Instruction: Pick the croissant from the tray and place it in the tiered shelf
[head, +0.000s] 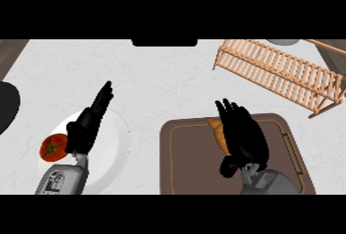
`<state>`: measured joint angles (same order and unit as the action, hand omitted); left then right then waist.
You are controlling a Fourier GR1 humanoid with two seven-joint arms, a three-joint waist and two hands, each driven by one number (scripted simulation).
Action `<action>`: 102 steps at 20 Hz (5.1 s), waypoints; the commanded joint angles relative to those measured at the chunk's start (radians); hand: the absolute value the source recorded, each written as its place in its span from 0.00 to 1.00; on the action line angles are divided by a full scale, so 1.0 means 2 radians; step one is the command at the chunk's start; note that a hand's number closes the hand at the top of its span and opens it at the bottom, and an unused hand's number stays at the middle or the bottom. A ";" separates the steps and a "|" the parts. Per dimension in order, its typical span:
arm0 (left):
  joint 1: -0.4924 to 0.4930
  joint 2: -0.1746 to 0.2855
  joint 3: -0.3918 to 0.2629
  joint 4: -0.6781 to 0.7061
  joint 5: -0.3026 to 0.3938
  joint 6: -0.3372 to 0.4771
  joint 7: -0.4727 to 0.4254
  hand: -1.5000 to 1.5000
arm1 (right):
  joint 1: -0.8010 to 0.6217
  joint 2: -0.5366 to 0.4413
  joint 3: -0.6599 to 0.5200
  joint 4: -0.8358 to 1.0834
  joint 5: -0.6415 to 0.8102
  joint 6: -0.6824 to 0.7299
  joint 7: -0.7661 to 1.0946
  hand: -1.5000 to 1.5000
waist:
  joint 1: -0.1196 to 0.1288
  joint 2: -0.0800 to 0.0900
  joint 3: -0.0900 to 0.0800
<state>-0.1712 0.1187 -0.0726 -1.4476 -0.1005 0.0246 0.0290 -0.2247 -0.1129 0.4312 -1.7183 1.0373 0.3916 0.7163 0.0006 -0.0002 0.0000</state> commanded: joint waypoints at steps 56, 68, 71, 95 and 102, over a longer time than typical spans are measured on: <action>-0.013 -0.031 0.005 0.007 -0.031 -0.019 -0.005 0.50 | -0.423 0.056 -0.065 0.255 0.127 -0.333 0.385 1.00 | 0.025 -0.002 -0.002; -0.001 -0.033 0.007 0.005 -0.032 -0.016 -0.011 0.50 | -0.522 0.056 -0.157 0.310 0.257 -0.261 0.386 1.00 | 0.012 -0.002 -0.001; -0.019 -0.013 0.032 0.015 -0.019 -0.026 -0.005 0.50 | -0.539 0.056 -0.177 0.308 0.269 -0.263 0.384 1.00 | 0.009 -0.001 -0.001; -0.010 -0.015 0.033 0.018 -0.015 -0.035 -0.013 0.50 | -0.552 -0.013 -0.309 0.377 0.381 -0.264 0.235 1.00 | 0.004 0.002 0.000; 0.004 -0.027 0.018 -0.018 -0.025 -0.025 0.010 0.50 | -0.510 -0.037 -0.316 0.424 0.374 -0.343 0.172 1.00 | 0.007 0.002 0.000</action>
<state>-0.1760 0.0715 -0.0293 -1.4619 -0.1509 -0.0240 0.0382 -1.2820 -0.1729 -0.1893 -0.8967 1.7949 -0.1909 1.0310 0.0138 0.0034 -0.0003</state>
